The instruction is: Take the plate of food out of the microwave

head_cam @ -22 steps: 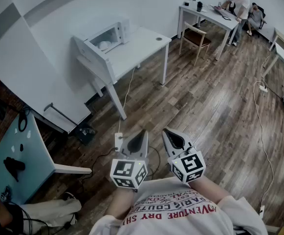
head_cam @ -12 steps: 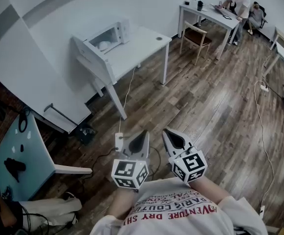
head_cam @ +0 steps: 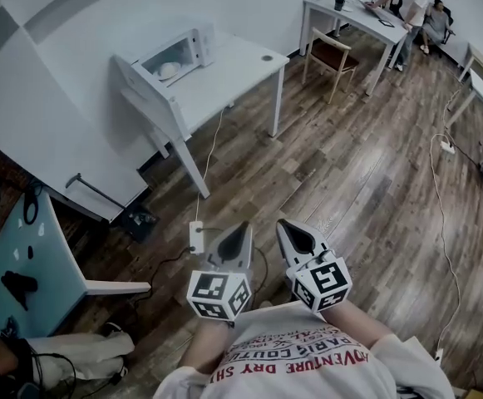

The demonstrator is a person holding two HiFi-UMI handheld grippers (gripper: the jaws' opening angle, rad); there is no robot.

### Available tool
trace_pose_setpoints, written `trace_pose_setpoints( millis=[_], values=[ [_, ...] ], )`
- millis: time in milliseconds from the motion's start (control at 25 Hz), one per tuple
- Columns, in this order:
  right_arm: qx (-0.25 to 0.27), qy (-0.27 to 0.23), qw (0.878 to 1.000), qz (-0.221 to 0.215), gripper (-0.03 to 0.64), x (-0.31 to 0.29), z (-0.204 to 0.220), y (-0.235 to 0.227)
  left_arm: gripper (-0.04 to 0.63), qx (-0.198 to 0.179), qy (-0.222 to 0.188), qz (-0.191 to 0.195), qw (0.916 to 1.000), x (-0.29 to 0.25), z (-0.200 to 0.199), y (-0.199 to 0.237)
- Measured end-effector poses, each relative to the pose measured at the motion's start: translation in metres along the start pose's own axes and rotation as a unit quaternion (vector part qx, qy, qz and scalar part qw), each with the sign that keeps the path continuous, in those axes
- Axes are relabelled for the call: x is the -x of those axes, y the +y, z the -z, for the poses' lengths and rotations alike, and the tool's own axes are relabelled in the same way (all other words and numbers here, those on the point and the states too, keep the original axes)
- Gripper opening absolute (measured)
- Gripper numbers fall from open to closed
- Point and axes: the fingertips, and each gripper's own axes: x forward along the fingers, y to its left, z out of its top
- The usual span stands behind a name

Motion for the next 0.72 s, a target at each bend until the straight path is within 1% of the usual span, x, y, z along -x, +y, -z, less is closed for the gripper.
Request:
trace_pose_setpoints(
  millis=[160, 320, 480, 720],
  values=[
    [-0.006, 0.007, 1.0, -0.014, 0.009, -0.023, 0.002, -0.023, 0.008, 0.008, 0.005, -0.022, 0.9997, -0.024, -0.001, 0.014],
    [-0.01, 0.014, 0.999, -0.043, 0.009, -0.051, -0.003, -0.054, 0.008, 0.02, 0.004, -0.053, 0.9984, -0.059, -0.006, 0.026],
    [-0.009, 0.019, 0.997, -0.07, 0.011, -0.081, -0.021, -0.099, 0.008, 0.029, 0.003, -0.079, 0.9964, -0.108, -0.02, 0.027],
    [0.004, 0.021, 0.993, -0.113, 0.009, -0.13, -0.053, -0.172, 0.008, 0.036, -0.011, -0.125, 0.9914, -0.185, -0.047, 0.031]
  ],
)
